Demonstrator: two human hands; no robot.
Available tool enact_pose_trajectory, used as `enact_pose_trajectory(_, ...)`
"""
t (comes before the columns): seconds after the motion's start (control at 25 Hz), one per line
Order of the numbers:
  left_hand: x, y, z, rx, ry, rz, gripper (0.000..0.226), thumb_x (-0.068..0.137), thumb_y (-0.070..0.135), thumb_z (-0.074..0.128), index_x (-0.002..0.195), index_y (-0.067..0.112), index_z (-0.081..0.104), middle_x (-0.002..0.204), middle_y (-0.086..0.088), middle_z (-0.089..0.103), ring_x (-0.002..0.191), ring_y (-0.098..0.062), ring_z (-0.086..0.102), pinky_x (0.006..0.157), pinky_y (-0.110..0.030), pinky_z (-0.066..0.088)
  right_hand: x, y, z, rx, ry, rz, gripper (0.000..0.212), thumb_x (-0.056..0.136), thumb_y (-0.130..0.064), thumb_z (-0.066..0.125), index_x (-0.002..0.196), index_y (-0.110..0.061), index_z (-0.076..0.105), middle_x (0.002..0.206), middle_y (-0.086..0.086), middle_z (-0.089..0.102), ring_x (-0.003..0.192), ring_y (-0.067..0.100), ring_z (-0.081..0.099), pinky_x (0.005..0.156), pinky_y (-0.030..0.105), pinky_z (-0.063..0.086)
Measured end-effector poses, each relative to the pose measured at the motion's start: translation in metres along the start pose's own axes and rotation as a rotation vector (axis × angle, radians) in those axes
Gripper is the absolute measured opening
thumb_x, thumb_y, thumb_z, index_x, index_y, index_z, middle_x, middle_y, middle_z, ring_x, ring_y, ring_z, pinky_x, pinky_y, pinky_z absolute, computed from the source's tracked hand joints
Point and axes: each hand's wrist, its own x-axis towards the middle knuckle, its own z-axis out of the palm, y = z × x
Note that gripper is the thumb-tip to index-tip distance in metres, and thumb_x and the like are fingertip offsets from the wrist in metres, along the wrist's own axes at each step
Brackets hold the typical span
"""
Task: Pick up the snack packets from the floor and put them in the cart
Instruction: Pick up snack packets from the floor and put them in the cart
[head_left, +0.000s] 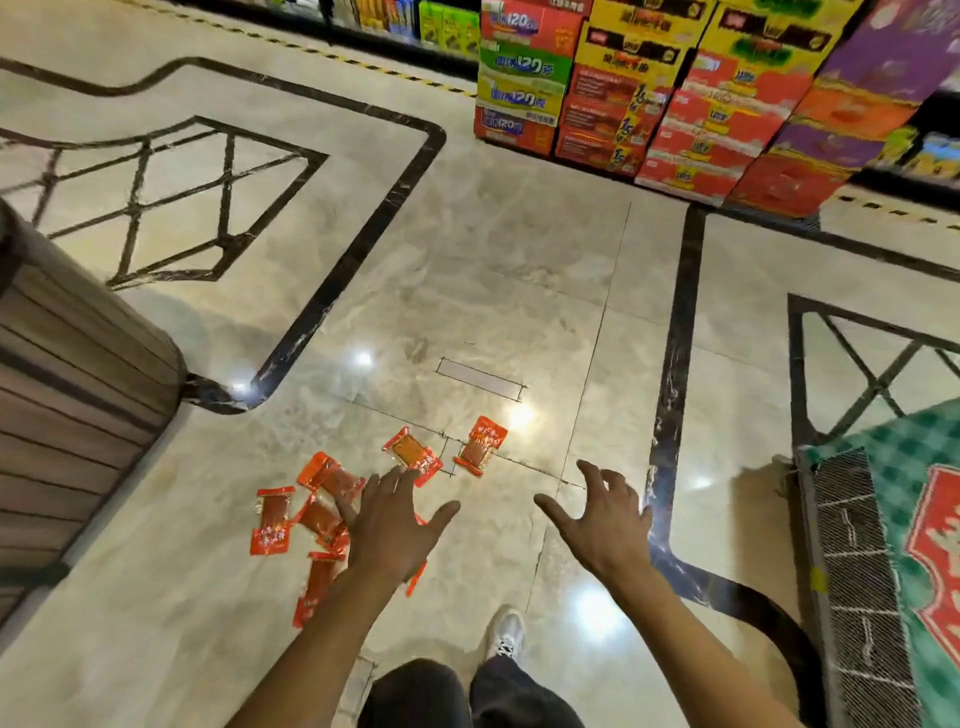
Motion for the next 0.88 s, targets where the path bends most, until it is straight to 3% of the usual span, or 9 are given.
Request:
enact_pose_trajectory(0.16,0.121,-0.026,0.093,-0.055,0.024,-0.127,0.089,0.083,0.082,0.046,0.15,0.024,0.044,0.16,-0.002,0.04,0.151,-0.028,0.027,0.122,-0.053,0.027,0.141,0.005,0.08,0.128,-0.038,0.02,0.076,0.085,-0.071,0.058,0.142,-0.023,0.047,0.135,0.013,0.054,0.124,0.035,0.052,0.097,0.047,0.05)
enact_pose_trajectory(0.32,0.273,-0.084,0.254,-0.025,-0.023,-0.18,0.097,0.075,0.086,0.039,0.148,0.022,0.046,0.157,-0.005,0.044,0.147,-0.029,0.035,0.119,-0.057,0.03,0.288,0.03,0.255,0.147,-0.161,0.045,0.076,0.086,-0.067,0.06,0.143,-0.019,0.045,0.134,0.017,0.053,0.121,0.038,0.056,0.098,0.046,0.05)
enact_pose_trajectory(0.48,0.409,-0.146,0.402,0.029,-0.03,-0.193,0.078,0.091,0.067,0.053,0.153,0.022,0.038,0.16,-0.008,0.036,0.142,-0.035,0.038,0.114,-0.051,0.039,0.424,0.056,0.44,0.089,-0.277,0.028,0.08,0.086,-0.068,0.059,0.146,-0.018,0.04,0.135,0.018,0.053,0.118,0.038,0.06,0.094,0.046,0.052)
enact_pose_trajectory(0.6,0.488,-0.187,0.479,0.049,-0.004,-0.226,0.074,0.094,0.059,0.054,0.153,0.018,0.035,0.154,-0.017,0.038,0.132,-0.043,0.046,0.106,-0.051,0.046,0.506,0.063,0.533,0.089,-0.304,0.052,0.083,0.086,-0.068,0.059,0.141,-0.01,0.038,0.131,0.022,0.059,0.118,0.04,0.06,0.093,0.045,0.051)
enact_pose_trajectory(0.8,0.575,-0.217,0.547,-0.115,0.199,-0.549,0.083,0.084,0.074,0.057,0.144,0.019,0.041,0.141,-0.025,0.041,0.119,-0.05,0.051,0.1,-0.057,0.047,0.588,0.04,0.611,0.298,-0.135,0.308,0.107,0.067,-0.071,0.077,0.135,0.0,0.033,0.133,0.024,0.053,0.123,0.043,0.056,0.096,0.046,0.049)
enact_pose_trajectory(0.88,0.583,-0.215,0.551,-0.143,0.297,-0.684,0.083,0.077,0.076,0.064,0.138,0.022,0.045,0.132,-0.025,0.044,0.114,-0.049,0.051,0.097,-0.058,0.048,0.59,0.028,0.626,0.317,-0.073,0.312,0.109,0.064,-0.064,0.084,0.136,-0.002,0.032,0.133,0.021,0.049,0.122,0.044,0.056,0.096,0.048,0.049)
